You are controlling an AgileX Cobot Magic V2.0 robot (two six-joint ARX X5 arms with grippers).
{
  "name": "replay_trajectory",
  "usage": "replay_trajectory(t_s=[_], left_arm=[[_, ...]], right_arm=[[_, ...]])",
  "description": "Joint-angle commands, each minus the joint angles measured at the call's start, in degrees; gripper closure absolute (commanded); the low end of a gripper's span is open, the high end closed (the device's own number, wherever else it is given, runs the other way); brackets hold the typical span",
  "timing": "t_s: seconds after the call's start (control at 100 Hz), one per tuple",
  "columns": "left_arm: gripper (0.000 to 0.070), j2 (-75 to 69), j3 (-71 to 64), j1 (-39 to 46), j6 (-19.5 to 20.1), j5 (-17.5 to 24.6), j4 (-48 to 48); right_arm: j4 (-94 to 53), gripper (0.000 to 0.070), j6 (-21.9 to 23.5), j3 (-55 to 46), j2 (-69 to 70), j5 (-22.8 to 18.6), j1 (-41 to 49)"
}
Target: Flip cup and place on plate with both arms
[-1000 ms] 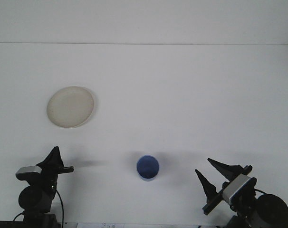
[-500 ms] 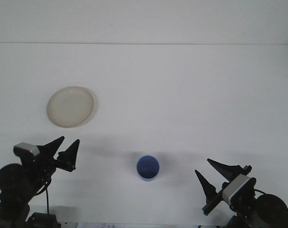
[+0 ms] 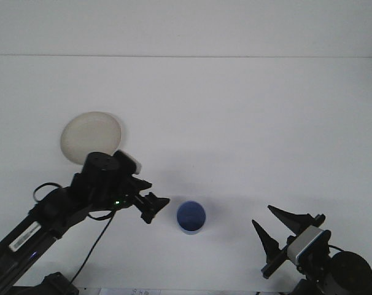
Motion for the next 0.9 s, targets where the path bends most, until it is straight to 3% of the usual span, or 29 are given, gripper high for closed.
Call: replay_trajectory(t_s=[0.0, 0.4, 0.68, 0.75, 0.85, 0.89], left_arm=[[0.0186, 4.2, 2.4, -3.0, 0.6, -1.7, 0.0], [0.0186, 21.9, 10.5, -12.5, 3.0, -12.1, -3.1], [0.0215, 28.2, 10.5, -12.6, 3.3, -14.1, -4.5], [0.0334, 28.4, 10.5, -12.6, 3.3, -14.1, -4.6], [0.0661, 28.3, 10.5, -13.1, 4.0, -14.1, -4.7], [0.0699, 28.3, 10.5, -13.2, 4.3, -14.1, -4.9]], right_arm=[[0.6, 0.0343, 0.4, 0.2, 0.0, 0.1, 0.5], [0.5, 0.0343, 0.3, 0.2, 0.0, 0.1, 0.5], [0.5, 0.0343, 0.1, 0.2, 0.0, 0.1, 0.5], [0.5, 0.0343, 0.1, 0.2, 0.0, 0.1, 0.5], [0.5, 0.0343, 0.2, 0.2, 0.0, 0.1, 0.5], [0.5, 0.0343, 0.1, 0.2, 0.0, 0.1, 0.5]])
